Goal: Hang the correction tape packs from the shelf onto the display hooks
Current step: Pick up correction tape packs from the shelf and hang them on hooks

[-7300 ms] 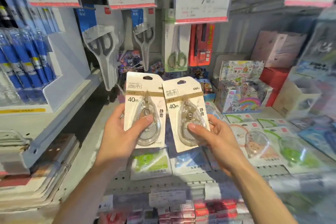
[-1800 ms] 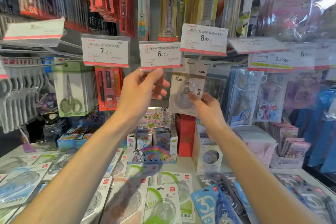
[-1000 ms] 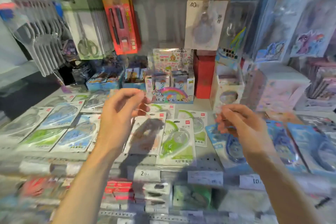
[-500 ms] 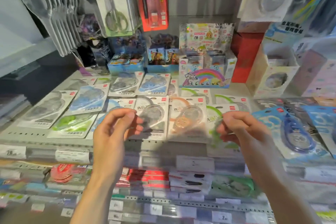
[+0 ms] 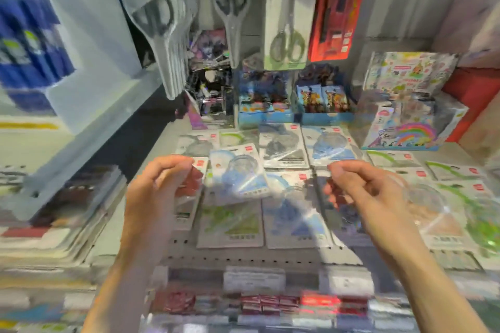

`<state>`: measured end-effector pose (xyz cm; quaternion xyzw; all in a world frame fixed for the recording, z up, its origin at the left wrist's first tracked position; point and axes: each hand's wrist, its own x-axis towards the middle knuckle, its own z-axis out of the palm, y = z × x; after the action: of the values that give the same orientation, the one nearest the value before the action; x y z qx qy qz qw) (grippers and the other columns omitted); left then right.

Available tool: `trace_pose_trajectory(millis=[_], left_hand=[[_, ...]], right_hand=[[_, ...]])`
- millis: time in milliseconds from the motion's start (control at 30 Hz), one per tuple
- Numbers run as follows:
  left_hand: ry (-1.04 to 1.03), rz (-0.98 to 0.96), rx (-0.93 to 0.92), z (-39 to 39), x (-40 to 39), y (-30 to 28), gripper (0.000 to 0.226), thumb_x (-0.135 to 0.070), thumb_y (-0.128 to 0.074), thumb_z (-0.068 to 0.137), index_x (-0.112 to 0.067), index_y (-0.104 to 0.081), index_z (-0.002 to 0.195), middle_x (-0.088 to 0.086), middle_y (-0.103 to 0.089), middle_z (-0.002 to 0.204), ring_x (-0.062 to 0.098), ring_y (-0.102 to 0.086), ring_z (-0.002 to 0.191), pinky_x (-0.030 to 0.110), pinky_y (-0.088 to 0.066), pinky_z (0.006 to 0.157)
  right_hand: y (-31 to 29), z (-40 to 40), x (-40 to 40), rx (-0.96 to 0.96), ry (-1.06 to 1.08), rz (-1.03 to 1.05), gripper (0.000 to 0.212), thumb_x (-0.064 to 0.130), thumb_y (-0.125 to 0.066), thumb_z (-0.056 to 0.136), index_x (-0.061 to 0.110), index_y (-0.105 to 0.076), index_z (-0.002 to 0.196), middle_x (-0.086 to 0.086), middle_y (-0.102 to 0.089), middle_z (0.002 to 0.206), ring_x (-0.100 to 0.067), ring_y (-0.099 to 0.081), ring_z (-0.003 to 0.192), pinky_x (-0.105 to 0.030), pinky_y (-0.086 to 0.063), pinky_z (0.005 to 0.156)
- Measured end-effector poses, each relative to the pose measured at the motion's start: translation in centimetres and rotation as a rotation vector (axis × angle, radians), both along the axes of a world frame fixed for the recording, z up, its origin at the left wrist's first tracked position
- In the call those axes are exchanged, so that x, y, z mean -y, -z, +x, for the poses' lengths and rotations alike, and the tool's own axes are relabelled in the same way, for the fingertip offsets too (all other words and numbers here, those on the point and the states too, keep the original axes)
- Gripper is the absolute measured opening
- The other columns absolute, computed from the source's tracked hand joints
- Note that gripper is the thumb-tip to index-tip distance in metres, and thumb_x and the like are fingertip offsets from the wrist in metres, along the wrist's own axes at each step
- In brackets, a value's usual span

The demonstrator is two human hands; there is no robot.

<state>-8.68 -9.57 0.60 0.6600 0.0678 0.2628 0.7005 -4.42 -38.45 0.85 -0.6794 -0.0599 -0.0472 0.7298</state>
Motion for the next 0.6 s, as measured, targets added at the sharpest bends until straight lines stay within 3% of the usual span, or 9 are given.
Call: trace_pose_trajectory(millis=[100,200,300,400,500,600], left_hand=[[0.031,0.1,-0.069,1.7,-3.4,-0.1,0.024,-0.016,-0.065,0.091,-0.03,-0.076,0.075,-0.005,-0.075,0.073,0.004,-0.066,0.059,0.017,-0.054,0.052],[0.058,0.293,-0.224,5.1,-5.1,0.1,0.022,-0.02,-0.066,0.092,-0.037,-0.075,0.081,-0.007,-0.076,0.078,-0.002,-0.066,0.059,0.012,-0.051,0.05],[0.17,0.522,-0.391,9.3,-5.5,0.5,0.011,-0.031,-0.065,0.088,-0.036,-0.074,0.086,-0.013,-0.075,0.086,-0.003,-0.069,0.073,0.016,-0.055,0.062],[0.239,0.795,-0.467,13.1,-5.0,1.2,0.011,-0.036,-0.065,0.09,-0.032,-0.073,0.096,-0.014,-0.07,0.093,0.009,-0.066,0.092,0.03,-0.049,0.075],[0.256,0.979,-0.41,15.7,-4.6,1.9,0.019,-0.033,-0.067,0.094,-0.02,-0.078,0.103,-0.006,-0.069,0.102,0.017,-0.059,0.104,0.032,-0.043,0.085],[0.287,1.027,-0.411,17.0,-4.7,2.3,0.02,-0.034,-0.067,0.094,-0.021,-0.081,0.097,0.0,-0.072,0.11,0.02,-0.055,0.113,0.04,-0.044,0.099]], right_hand=[[-0.4,2.0,-3.7,-0.026,-0.06,-0.08,0.008,-0.001,-0.063,0.097,0.003,-0.069,0.094,-0.009,-0.067,0.064,-0.009,-0.06,0.051,-0.016,-0.05,0.053],[-0.2,4.8,-6.5,-0.039,-0.177,-0.34,0.007,0.005,-0.066,0.098,0.01,-0.071,0.095,-0.01,-0.069,0.071,-0.009,-0.063,0.056,-0.021,-0.053,0.06],[0.5,7.4,-8.4,-0.005,-0.202,-0.675,0.006,0.028,-0.068,0.096,0.023,-0.07,0.097,0.004,-0.074,0.077,-0.017,-0.071,0.072,-0.037,-0.059,0.074],[1.2,9.3,-9.4,0.051,-0.182,-0.952,0.031,0.057,-0.065,0.092,0.029,-0.065,0.105,0.007,-0.071,0.085,-0.013,-0.067,0.081,-0.037,-0.055,0.076],[2.0,10.2,-9.6,0.072,-0.157,-1.022,0.046,0.073,-0.059,0.087,0.032,-0.058,0.108,0.008,-0.067,0.082,-0.011,-0.065,0.078,-0.038,-0.054,0.073],[2.7,10.4,-9.7,0.066,-0.134,-1.023,0.049,0.078,-0.06,0.083,0.035,-0.056,0.106,0.01,-0.067,0.078,-0.006,-0.064,0.074,-0.035,-0.053,0.072]])
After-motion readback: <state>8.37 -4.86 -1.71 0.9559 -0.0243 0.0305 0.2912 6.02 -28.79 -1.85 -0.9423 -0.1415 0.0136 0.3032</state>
